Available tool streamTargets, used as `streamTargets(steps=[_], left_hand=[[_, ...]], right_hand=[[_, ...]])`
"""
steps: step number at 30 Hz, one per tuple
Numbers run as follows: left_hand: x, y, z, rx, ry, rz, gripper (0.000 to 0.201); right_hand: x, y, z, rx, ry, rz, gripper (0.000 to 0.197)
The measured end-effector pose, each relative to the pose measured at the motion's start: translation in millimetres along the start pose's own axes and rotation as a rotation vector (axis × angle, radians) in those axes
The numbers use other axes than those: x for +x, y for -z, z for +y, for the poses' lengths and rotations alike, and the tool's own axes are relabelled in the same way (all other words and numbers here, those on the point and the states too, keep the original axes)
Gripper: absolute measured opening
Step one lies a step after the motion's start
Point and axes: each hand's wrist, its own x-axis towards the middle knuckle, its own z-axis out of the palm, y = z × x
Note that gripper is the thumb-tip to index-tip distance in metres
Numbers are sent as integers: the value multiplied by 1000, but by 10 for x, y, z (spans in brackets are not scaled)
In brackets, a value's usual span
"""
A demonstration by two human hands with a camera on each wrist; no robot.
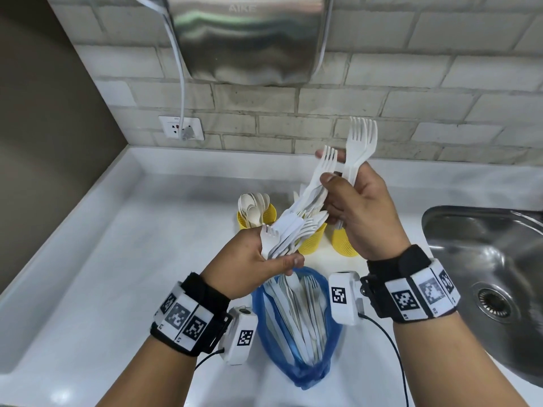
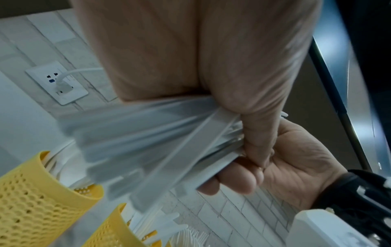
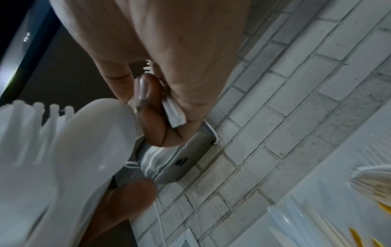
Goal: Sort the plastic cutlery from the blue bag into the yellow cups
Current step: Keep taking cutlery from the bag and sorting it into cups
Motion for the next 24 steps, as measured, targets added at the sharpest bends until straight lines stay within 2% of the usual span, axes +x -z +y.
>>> streamTargets(steps=[3,6,9,11,13,16,18,20,22,24], left_hand=[[10,13,0,31,-12,9,9],[8,21,-1,52,-5,15,3],[15,13,-11,66,-9,21,4],[19,7,-13,80,-23,19,5],[23,3,-16,89,-32,28,4],[47,12,-39,124,-53,93,8],[68,7,-54,174,-77,133,19],[75,-7,-72,204,-89,170,25],[82,-23,-105,228,-77,185,20],[76,-39,-154,230,-56,168,8]], right_hand=[[-4,-1,-33,-30,94,-29,43],[15,-8,-54,-72,132,21,33],[3,-32,-86,-187,176,56,17],[-10,-29,-77,-263,182,64,14],[-11,-21,-35,-268,137,78,16],[-9,9,33,-330,-23,54,17],[-19,34,90,-384,-101,35,39],[-15,27,111,-393,-128,52,48],[9,32,107,-342,-121,99,43],[43,50,64,-215,-125,159,28]])
